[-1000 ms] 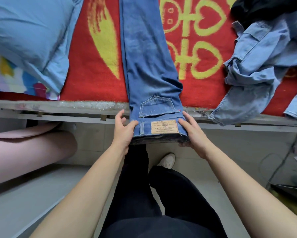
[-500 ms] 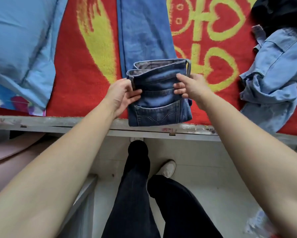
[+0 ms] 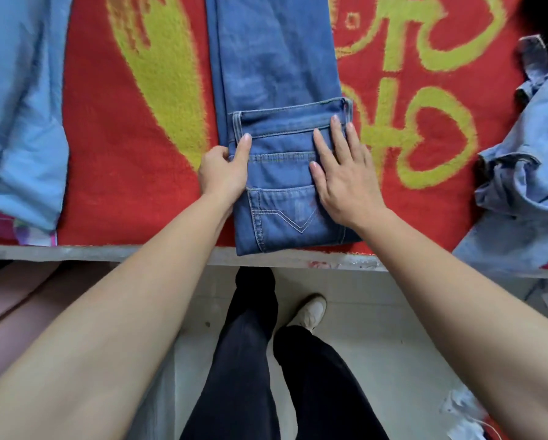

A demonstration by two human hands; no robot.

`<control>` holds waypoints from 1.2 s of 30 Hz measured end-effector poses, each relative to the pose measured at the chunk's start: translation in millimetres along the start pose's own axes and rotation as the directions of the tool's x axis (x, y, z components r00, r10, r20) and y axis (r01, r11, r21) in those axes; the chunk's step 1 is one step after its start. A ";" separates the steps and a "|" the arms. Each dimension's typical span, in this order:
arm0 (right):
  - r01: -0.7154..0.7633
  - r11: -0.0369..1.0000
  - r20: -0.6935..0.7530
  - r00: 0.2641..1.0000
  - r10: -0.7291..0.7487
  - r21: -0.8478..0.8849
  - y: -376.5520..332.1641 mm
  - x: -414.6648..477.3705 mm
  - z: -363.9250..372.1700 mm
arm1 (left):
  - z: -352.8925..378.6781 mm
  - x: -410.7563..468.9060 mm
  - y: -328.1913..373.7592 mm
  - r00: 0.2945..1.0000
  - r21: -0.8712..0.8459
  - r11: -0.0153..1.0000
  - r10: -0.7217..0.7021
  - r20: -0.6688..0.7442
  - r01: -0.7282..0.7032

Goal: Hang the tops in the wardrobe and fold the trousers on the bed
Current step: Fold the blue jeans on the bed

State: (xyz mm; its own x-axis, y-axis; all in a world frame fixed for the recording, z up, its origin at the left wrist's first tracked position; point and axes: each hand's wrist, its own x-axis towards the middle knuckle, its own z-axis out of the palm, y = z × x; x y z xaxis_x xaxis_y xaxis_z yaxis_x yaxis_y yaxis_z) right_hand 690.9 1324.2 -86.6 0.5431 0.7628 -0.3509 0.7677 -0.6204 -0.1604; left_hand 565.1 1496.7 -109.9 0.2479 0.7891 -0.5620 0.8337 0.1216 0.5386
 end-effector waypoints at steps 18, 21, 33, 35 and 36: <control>0.274 0.962 -0.126 0.954 -0.273 -0.012 23.2 -72.4 11.3 | -10.7 -77.5 -24.8 0.613 0.390 0.530 0.781 0.120 -0.753; 0.292 0.947 0.133 0.952 -0.275 -0.133 34.1 -90.7 23.2 | -4.2 -88.6 -54.0 0.643 0.616 0.263 0.538 0.545 -0.743; 0.216 0.970 0.264 0.947 -0.181 -0.110 14.3 -70.6 -15.4 | -23.2 -93.6 -26.4 0.699 0.547 0.452 0.311 0.645 -0.705; 0.220 0.970 0.248 0.950 -0.190 -0.099 9.8 -80.6 -34.4 | -37.5 -108.6 -17.9 0.713 0.534 0.493 0.313 0.628 -0.687; 0.227 0.969 0.234 0.952 -0.200 -0.098 8.8 -89.1 -42.8 | -43.6 -119.1 -16.4 0.721 0.532 0.507 0.315 0.618 -0.678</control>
State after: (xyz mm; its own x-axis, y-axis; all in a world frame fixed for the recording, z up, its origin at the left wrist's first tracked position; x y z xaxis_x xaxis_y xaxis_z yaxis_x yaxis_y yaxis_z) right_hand 663.8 1258.6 -17.3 0.2842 0.8072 -0.5174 0.9005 -0.4100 -0.1451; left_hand 500.5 1427.0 -24.5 0.7458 0.2350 -0.6234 0.5176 -0.7935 0.3201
